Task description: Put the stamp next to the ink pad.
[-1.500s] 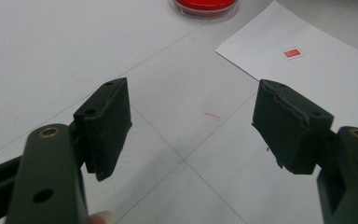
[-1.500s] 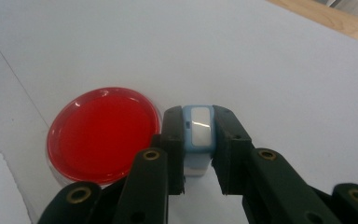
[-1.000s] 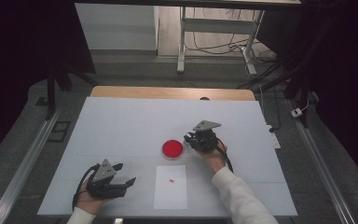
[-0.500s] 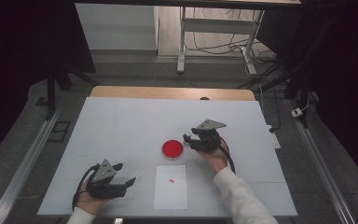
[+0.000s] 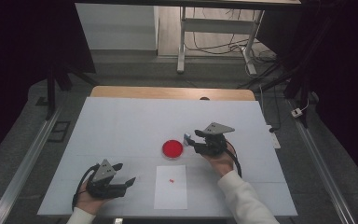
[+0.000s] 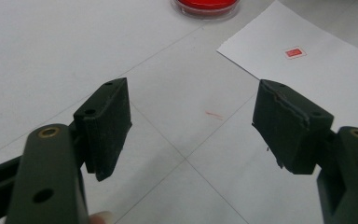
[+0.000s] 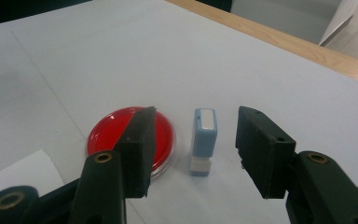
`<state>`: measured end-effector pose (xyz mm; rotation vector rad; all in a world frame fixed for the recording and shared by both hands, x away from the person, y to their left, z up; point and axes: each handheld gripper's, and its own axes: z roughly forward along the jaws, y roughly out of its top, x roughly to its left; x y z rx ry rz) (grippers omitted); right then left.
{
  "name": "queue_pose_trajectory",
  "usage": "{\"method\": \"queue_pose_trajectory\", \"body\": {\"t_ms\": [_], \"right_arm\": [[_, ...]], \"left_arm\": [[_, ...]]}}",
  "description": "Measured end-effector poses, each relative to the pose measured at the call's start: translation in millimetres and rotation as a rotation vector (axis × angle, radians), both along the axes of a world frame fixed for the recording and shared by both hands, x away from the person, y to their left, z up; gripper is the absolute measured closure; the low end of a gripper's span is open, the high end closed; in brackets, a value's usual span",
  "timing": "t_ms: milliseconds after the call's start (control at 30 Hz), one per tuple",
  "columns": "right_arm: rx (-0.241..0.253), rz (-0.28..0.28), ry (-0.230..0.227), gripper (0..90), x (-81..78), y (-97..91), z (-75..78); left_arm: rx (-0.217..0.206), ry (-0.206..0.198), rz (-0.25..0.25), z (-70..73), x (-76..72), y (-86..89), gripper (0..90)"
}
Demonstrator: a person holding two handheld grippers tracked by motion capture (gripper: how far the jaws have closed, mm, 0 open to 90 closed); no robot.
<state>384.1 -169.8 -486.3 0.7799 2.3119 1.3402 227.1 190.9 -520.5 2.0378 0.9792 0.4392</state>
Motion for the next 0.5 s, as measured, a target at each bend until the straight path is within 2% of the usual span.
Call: {"method": "queue_pose_trajectory", "body": {"t_ms": [333,500], "right_arm": [[-0.009,0.003,0.006,46.6,-11.9,-13.3,2.5],[-0.027,-0.001,0.005,46.7,-24.7,-26.1,1.0]], "left_arm": [[0.001,-0.002,0.002,-0.5,0.6,1.0,27.4],[0.001,0.001,-0.003,-1.4,0.9,0.6,27.4]]}}
